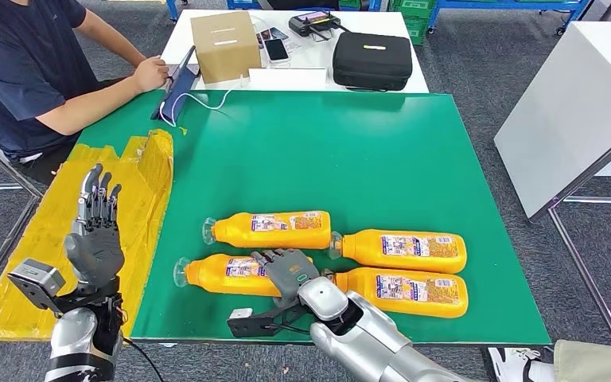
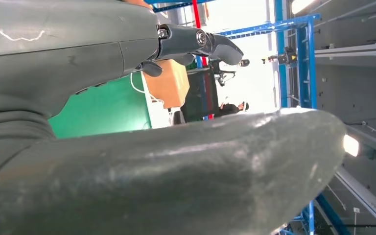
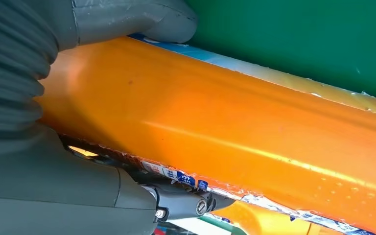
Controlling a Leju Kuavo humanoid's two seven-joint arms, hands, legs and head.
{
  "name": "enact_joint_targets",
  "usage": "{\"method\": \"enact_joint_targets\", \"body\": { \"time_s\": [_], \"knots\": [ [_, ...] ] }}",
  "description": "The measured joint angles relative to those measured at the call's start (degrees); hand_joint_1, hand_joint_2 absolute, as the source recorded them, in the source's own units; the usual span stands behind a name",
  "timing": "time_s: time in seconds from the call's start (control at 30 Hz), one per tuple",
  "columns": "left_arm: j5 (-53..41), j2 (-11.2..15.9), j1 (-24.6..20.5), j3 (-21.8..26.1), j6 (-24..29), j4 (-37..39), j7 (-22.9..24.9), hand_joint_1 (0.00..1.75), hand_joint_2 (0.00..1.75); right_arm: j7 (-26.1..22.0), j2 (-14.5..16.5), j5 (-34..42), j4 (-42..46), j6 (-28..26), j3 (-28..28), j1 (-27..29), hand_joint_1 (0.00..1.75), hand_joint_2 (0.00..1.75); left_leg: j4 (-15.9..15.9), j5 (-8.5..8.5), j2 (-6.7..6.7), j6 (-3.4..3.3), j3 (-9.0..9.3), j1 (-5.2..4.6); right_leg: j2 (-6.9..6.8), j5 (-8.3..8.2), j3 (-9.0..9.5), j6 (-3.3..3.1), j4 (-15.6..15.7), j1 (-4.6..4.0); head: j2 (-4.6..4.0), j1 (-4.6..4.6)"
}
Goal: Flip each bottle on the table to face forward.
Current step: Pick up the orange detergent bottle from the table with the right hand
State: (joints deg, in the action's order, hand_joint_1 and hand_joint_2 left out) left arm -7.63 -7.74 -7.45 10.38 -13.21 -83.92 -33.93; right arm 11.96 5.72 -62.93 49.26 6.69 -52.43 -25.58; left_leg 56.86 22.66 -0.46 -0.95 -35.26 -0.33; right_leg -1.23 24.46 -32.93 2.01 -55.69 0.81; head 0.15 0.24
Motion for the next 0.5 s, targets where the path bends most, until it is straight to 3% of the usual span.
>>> {"method": "enact_joint_targets", "body": {
  "time_s": [0.17,0.3,0.4,0.5],
  "knots": [
    [0.98,0.0,-0.21,0.03,-0.38,0.47,0.32,0.0,0.0,-1.18,0.19,2.03,-0.9,-0.06,0.02,-0.77,1.75,1.75,0.0,0.0,-0.01,0.0,0.1,0.0,0.0,-0.03,0.11,0.04,0.0,0.0,0.0,-0.02],
    [3.84,0.07,-0.22,0.21,-1.8,1.04,1.82,0.0,0.0,-4.81,0.46,9.24,-0.77,-1.68,1.26,-0.82,1.75,1.75,0.0,-0.01,0.04,0.0,0.12,0.01,0.01,-0.06,0.13,0.04,0.0,-0.01,0.0,-0.01],
    [7.08,0.12,-0.04,0.29,-2.75,1.49,3.56,0.0,0.0,-9.9,0.68,17.47,1.48,-7.26,3.78,0.89,1.75,1.75,0.0,-0.01,0.06,0.0,0.07,0.01,0.01,-0.07,0.27,0.05,-0.01,-0.02,0.0,0.03],
    [10.23,0.13,0.99,0.39,-2.65,1.31,5.49,0.0,0.0,-14.54,0.79,23.71,9.81,-15.15,7.78,6.97,1.75,1.75,0.02,-0.12,0.03,-0.04,-0.3,0.01,0.0,-0.2,0.39,0.13,-0.06,-0.02,0.0,-0.01]
  ]
}}
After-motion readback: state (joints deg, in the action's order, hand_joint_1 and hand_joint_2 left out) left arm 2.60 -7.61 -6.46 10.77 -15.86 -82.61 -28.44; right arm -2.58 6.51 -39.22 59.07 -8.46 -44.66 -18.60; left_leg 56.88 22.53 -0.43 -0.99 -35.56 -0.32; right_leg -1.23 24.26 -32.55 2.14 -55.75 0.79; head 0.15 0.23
